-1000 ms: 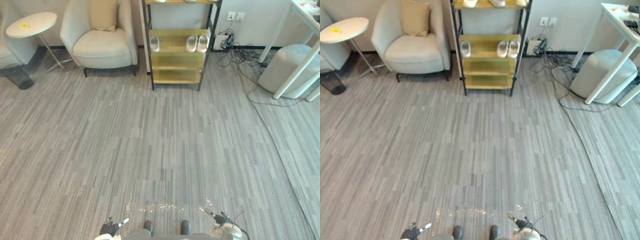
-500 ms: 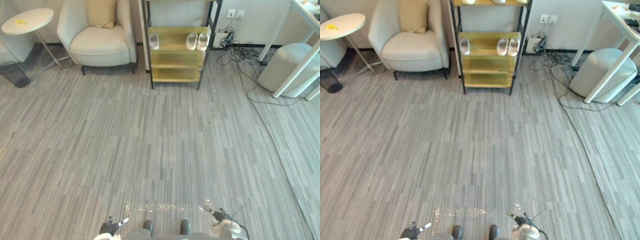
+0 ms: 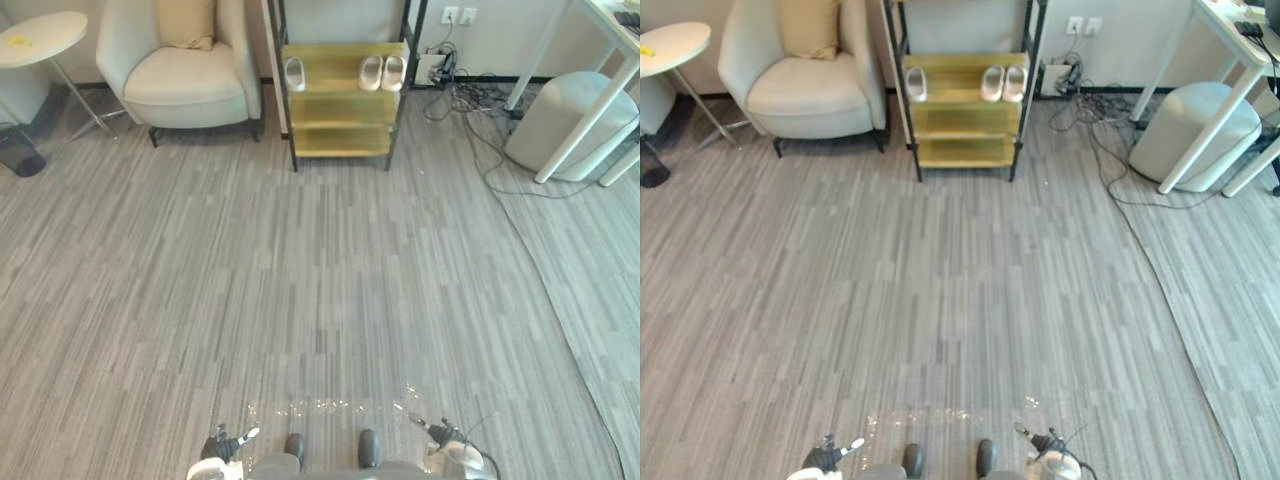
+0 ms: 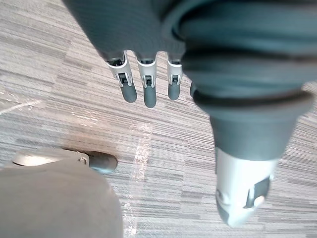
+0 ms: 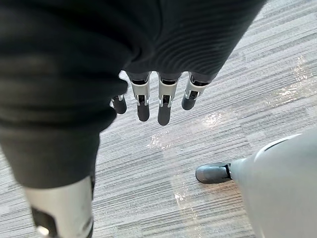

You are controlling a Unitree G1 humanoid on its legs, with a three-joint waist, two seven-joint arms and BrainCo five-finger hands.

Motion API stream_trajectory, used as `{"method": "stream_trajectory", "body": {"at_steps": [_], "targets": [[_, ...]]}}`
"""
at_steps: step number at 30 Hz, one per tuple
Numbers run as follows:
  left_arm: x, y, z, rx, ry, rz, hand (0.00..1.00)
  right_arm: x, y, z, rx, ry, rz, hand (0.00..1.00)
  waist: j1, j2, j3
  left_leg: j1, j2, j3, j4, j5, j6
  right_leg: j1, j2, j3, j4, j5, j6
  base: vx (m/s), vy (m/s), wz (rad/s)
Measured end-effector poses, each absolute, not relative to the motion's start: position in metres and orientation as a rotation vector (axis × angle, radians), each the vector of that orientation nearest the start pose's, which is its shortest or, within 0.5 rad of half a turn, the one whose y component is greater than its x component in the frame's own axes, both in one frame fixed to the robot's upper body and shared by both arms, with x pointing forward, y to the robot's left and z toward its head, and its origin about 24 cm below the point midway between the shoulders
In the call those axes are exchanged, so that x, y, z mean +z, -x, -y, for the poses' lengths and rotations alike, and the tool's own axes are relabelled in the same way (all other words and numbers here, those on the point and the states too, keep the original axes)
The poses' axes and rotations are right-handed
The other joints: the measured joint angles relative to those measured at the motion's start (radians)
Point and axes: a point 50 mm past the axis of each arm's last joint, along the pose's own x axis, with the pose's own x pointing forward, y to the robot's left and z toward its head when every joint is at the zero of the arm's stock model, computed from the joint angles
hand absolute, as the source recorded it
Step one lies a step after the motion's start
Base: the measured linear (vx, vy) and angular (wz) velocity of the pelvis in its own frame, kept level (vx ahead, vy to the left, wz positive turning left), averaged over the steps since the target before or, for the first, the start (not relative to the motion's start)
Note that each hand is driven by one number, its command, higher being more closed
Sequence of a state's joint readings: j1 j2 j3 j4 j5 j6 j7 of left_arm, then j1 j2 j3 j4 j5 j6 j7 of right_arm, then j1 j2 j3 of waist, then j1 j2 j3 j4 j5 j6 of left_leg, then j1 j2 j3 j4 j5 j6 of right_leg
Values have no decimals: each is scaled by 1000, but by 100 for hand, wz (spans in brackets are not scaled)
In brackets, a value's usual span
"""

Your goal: Organize the slippers on the shoe rack

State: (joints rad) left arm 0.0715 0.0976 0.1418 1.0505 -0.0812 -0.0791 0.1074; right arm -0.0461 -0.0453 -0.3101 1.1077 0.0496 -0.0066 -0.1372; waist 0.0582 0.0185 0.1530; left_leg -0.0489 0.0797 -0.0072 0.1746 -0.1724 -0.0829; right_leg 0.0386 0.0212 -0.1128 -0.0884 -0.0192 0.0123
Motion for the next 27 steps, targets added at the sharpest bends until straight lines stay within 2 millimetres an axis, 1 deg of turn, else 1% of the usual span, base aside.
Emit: {"method": "stream_trajectory", "body": {"at_steps": [2,3,4,5,6,7,8,9,10,11,12,13,14,15,16,17,18,19,20,21,22,23,24,25,26,27], "targets": [[-154,-105,-214,352,1,-1012,0,-153,-130,205,-446,-121,-1027,0,0,-1,4,-54,9,2,120,-26,-10,0,7,4,0,-23,-9,32,-26,2],[-152,-108,-216,368,12,-992,0,-151,-132,206,-456,-135,-1011,0,4,-5,10,-101,12,11,236,-29,-11,3,7,12,15,-38,-14,54,-36,-10],[-150,-111,-216,376,23,-974,0,-150,-133,207,-460,-134,-1005,0,10,-2,20,-137,20,20,341,-28,-11,10,7,20,34,-56,-22,134,-24,-17],[-149,-114,-214,383,41,-960,0,-147,-138,207,-463,-134,-976,0,19,10,34,-184,30,28,477,-18,-3,35,10,27,57,-75,-28,143,1,-22],[-149,-115,-211,394,61,-953,0,-147,-138,207,-469,-133,-972,0,23,11,35,-234,32,27,549,-52,1,37,10,39,76,-90,-38,183,46,-24],[-149,-116,-209,401,78,-947,0,-145,-141,208,-475,-130,-959,0,29,17,33,-262,30,29,553,-76,4,34,6,51,87,-105,-38,157,90,-34],[-148,-118,-208,403,89,-936,0,-143,-145,208,-478,-135,-942,0,37,20,33,-293,21,40,519,-81,9,34,-1,63,91,-114,-38,247,128,-36],[-147,-119,-208,403,91,-932,0,-142,-147,206,-476,-139,-936,0,45,17,34,-316,6,45,458,-79,11,35,-12,76,87,-119,-35,286,166,-35],[-146,-121,-208,403,95,-924,0,-142,-150,205,-481,-149,-930,0,54,13,35,-337,-23,45,347,-58,22,34,-34,86,88,-132,-20,283,157,-31],[-147,-121,-207,403,98,-924,0,-141,-151,205,-487,-154,-928,0,58,14,34,-332,-41,33,261,-25,27,33,-45,96,93,-144,-6,233,136,-36],[-148,-118,-205,403,101,-935,0,-141,-151,205,-488,-153,-927,0,63,23,29,-316,-47,16,169,13,35,32,-46,107,106,-158,8,373,204,-60],[-150,-113,-205,407,103,-956,0,-143,-150,201,-479,-158,-938,0,79,22,25,-295,-51,35,161,77,56,34,-54,140,141,-190,33,397,195,-67],[-150,-112,-210,415,92,-953,0,-144,-149,192,-453,-160,-946,0,87,-4,22,-280,-60,66,163,48,60,26,-72,144,183,-201,42,509,219,-66],[-149,-113,-213,417,85,-947,0,-146,-147,182,-425,-166,-955,0,98,-25,22,-259,-65,87,182,8,67,7,-87,140,270,-226,55,349,116,-43],[-148,-114,-214,417,83,-945,0,-147,-145,177,-407,-162,-966,0,106,-34,18,-240,-64,100,201,-12,81,-14,-94,138,348,-239,67,443,154,-40],[-148,-113,-215,415,76,-948,0,-149,-141,169,-369,-151,-981,0,108,-44,12,-200,-66,110,215,-52,90,-45,-100,127,492,-247,91,455,150,-31],[-148,-113,-216,409,66,-950,0,-150,-139,164,-347,-149,-988,0,108,-50,9,-159,-67,115,217,-80,98,-91,-106,121,641,-228,145,459,142,-20],[-148,-114,-216,399,59,-949,0,-151,-137,162,-333,-142,-992,0,105,-51,8,-127,-64,113,217,-100,103,-133,-111,118,768,-190,203,467,113,-6],[-147,-117,-215,386,52,-943,0,-151,-135,160,-316,-137,-998,0,103,-50,10,-80,-56,109,223,-129,109,-195,-117,104,939,-175,228,460,77,1],[-147,-120,-213,383,59,-936,0,-152,-134,159,-314,-140,-999,0,103,-50,10,-41,-47,106,223,-149,111,-239,-129,67,1034,-188,204,550,56,-3],[-146,-122,-210,382,69,-931,0,-150,-137,160,-315,-140,-984,0,103,-43,14,0,-33,105,208,-164,112,-272,-139,22,1072,-207,168,452,16,-6],[-146,-123,-208,380,80,-930,0,-149,-141,159,-307,-143,-970,0,99,-36,18,50,-12,99,186,-175,111,-306,-146,-46,1058,-229,128,460,-30,-3],[-145,-128,-206,376,87,-919,0,-148,-144,159,-302,-145,-960,0,93,-37,22,93,5,87,162,-180,111,-324,-142,-97,1004,-245,99,484,-79,9],[-145,-130,-205,373,89,-915,0,-147,-146,158,-298,-144,-956,0,87,-39,28,150,28,78,122,-179,110,-335,-121,-141,878,-256,72,597,-129,19],[-144,-132,-205,372,89,-912,0,-147,-148,159,-295,-142,-952,0,83,-40,29,176,46,74,105,-179,110,-347,-91,-149,730,-234,50,504,-130,30],[-143,-136,-204,367,90,-903,0,-145,-152,160,-294,-137,-942,0,78,-44,30,192,52,61,95,-179,110,-363,-68,-147,584,-190,38,489,-148,45]]}}
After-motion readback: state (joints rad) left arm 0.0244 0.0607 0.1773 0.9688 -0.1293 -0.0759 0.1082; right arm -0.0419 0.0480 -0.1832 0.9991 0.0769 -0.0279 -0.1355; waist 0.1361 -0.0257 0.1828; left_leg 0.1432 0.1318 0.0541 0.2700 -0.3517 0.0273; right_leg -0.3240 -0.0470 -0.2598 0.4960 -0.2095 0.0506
